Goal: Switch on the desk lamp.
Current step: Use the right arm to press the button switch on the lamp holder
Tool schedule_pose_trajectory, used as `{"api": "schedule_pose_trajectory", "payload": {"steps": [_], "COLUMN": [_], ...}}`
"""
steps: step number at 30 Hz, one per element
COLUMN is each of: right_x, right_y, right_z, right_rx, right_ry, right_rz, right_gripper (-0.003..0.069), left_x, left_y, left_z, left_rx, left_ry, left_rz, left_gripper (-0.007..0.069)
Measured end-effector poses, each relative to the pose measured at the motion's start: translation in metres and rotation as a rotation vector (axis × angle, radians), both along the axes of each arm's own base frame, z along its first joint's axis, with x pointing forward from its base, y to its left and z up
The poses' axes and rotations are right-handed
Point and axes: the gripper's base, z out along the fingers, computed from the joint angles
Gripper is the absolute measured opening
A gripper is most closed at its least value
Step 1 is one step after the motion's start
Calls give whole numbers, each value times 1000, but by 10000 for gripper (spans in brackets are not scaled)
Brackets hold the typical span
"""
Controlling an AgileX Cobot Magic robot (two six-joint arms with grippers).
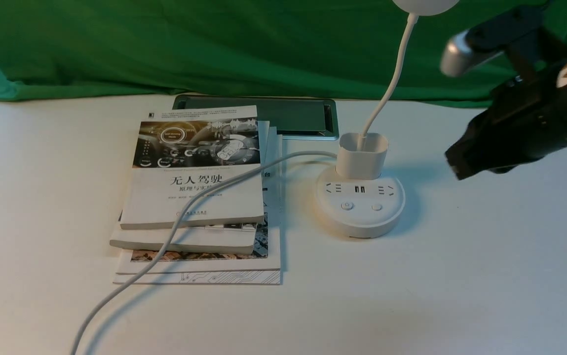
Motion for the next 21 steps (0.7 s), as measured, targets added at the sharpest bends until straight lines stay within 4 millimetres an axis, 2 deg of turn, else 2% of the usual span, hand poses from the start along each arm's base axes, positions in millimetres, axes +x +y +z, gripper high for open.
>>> {"api": "schedule_pose_trajectory", "payload": {"steps": [3,4,6,10,14,21], "right_x": [22,23,39,58,69,81], "right_y": [11,11,15,24,34,39], "right_z": [-24,-27,-44,-67,-81,-99], "right_rx": [-34,-38,-78,-89,-81,-66], "right_ry": [63,69,95,113,83,53], "right_rz": [-13,-13,-22,-24,-18,-32], "right_gripper": [29,29,29,30,30,30], "left_x": [0,0,0,0,0,0], "left_y": [0,0,0,0,0,0], "left_z": [0,0,0,0,0,0], "left_rx": [0,0,0,0,0,0], "left_ry": [0,0,0,0,0,0], "left_rz": [0,0,0,0,0,0], "left_gripper": [21,21,21,21,21,21]}}
